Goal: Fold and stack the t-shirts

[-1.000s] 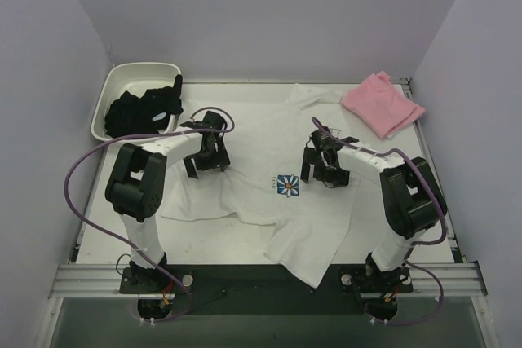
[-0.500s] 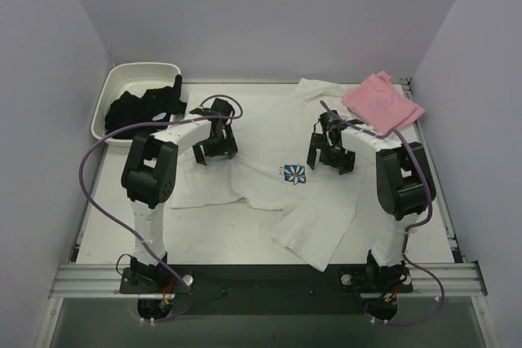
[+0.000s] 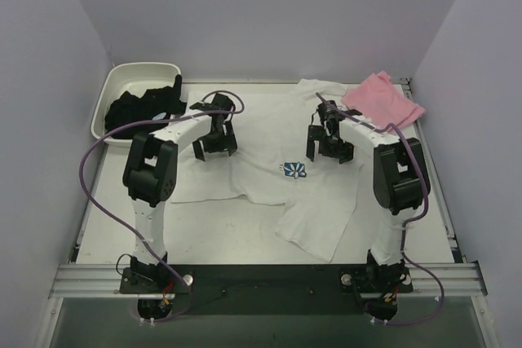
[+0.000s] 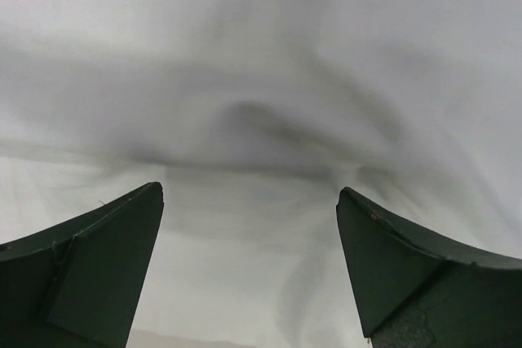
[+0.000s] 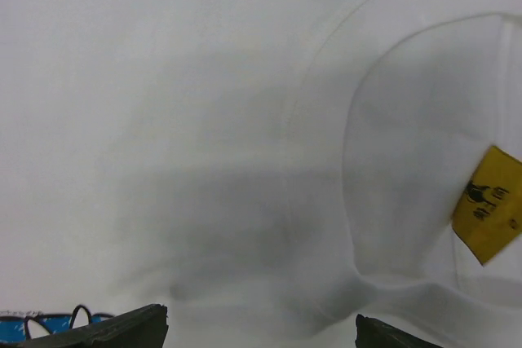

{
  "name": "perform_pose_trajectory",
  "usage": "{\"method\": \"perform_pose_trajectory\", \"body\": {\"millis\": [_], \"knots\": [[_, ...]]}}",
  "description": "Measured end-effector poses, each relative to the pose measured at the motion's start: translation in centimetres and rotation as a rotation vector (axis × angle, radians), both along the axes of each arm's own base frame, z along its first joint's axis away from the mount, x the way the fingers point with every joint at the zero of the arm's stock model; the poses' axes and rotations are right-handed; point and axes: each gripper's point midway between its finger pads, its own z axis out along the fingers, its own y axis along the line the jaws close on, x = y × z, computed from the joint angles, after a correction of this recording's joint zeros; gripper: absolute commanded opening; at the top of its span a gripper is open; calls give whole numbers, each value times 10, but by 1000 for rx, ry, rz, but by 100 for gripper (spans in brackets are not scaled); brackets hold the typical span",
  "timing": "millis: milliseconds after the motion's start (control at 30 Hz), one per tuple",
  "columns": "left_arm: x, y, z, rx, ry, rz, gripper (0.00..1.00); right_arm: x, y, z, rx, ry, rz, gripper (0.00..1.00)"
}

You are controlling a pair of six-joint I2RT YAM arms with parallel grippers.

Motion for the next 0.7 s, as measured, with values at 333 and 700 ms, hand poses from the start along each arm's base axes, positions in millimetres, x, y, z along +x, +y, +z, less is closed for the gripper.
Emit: {"method": "perform_pose_trajectory", "body": {"millis": [333,700], "knots": [[-51,26,109,-50,-178,-26,97,-39,18,136,-25,-357,92,100],[-156,69,59,-144,-107,72,97,-155,9,115,206,-430,61,100]]}}
